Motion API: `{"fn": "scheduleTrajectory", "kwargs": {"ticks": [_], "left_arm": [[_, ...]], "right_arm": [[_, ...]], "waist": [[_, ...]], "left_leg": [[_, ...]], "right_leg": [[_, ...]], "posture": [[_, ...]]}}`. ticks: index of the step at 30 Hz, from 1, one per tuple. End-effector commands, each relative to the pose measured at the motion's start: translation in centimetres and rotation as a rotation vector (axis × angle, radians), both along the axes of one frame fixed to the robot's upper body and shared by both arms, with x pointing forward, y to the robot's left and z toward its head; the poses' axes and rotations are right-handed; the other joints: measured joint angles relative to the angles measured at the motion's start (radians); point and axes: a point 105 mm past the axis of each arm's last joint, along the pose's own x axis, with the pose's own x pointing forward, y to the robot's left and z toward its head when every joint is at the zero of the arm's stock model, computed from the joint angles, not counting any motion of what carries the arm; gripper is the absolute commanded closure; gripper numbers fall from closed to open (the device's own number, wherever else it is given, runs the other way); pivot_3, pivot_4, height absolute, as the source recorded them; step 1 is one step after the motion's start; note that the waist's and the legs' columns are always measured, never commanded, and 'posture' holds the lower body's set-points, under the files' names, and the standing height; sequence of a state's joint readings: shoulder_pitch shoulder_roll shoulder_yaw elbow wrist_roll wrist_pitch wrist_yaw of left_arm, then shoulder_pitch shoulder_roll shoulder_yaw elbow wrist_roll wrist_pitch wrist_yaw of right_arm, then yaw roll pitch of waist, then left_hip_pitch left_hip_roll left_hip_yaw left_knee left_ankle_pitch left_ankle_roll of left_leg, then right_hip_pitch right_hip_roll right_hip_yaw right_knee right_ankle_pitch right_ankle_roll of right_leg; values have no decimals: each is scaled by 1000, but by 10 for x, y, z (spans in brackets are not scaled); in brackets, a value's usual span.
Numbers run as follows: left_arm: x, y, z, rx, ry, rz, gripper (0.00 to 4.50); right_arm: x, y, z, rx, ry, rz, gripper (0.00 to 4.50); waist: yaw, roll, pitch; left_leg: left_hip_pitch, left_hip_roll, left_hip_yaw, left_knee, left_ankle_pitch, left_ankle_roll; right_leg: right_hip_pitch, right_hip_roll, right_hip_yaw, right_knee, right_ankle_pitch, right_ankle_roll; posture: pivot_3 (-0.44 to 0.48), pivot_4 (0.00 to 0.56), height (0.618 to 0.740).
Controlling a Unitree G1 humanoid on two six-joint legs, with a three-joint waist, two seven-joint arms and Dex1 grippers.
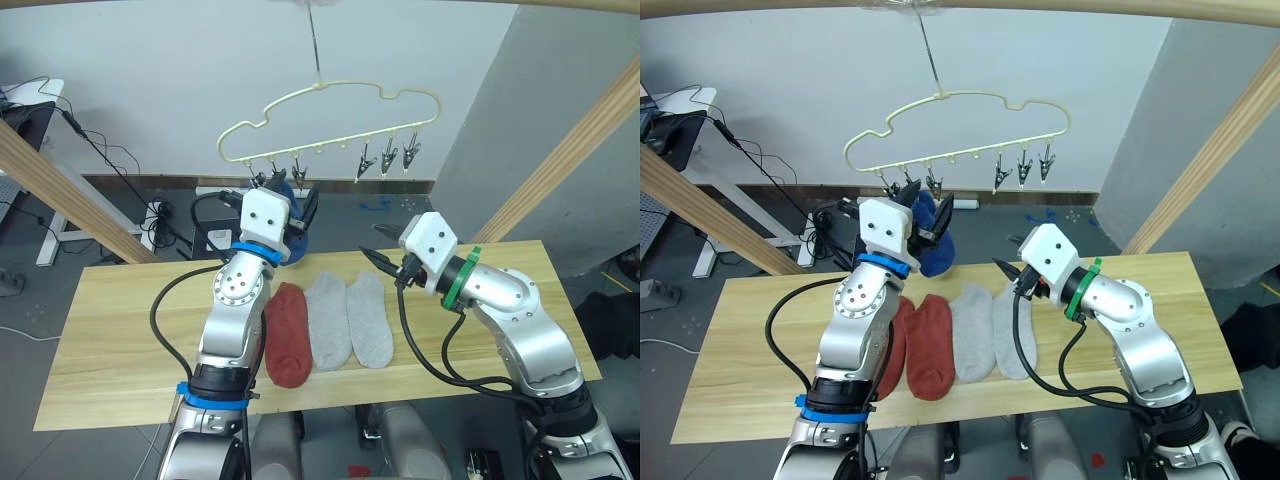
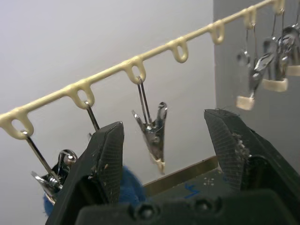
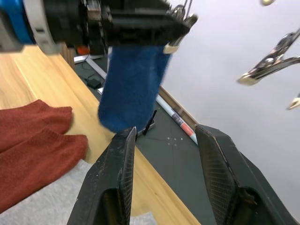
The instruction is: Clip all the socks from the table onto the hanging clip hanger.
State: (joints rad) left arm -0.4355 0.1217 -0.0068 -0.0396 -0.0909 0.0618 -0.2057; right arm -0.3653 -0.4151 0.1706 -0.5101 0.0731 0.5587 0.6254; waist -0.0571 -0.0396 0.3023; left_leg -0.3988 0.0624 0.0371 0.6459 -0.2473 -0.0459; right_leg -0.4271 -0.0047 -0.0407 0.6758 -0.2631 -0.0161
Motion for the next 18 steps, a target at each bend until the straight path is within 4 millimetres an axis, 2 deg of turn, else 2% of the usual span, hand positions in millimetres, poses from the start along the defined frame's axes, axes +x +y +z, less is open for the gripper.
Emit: {"fn": "scheduleTrajectory", "kwargs": {"ticks": [1,18], "left_arm": [[-1,-10,14,-17,-65,-4,1452],[9,-13,17,-51,-78,68,1452]], "right_arm": [[-6,-1,16,34,-45,2,2452],[-7,-3,15,68,-17,5,2452]], "waist": [[0,0,0],[-2,0,0]], "left_leg": [[0,0,0,0,0,0],[-1,0,0,0,0,0]], "right_leg": [[0,0,0,0,0,0],[0,0,0,-2,0,0]], "posture": [[-186,307,740],[-198,300,740]]}}
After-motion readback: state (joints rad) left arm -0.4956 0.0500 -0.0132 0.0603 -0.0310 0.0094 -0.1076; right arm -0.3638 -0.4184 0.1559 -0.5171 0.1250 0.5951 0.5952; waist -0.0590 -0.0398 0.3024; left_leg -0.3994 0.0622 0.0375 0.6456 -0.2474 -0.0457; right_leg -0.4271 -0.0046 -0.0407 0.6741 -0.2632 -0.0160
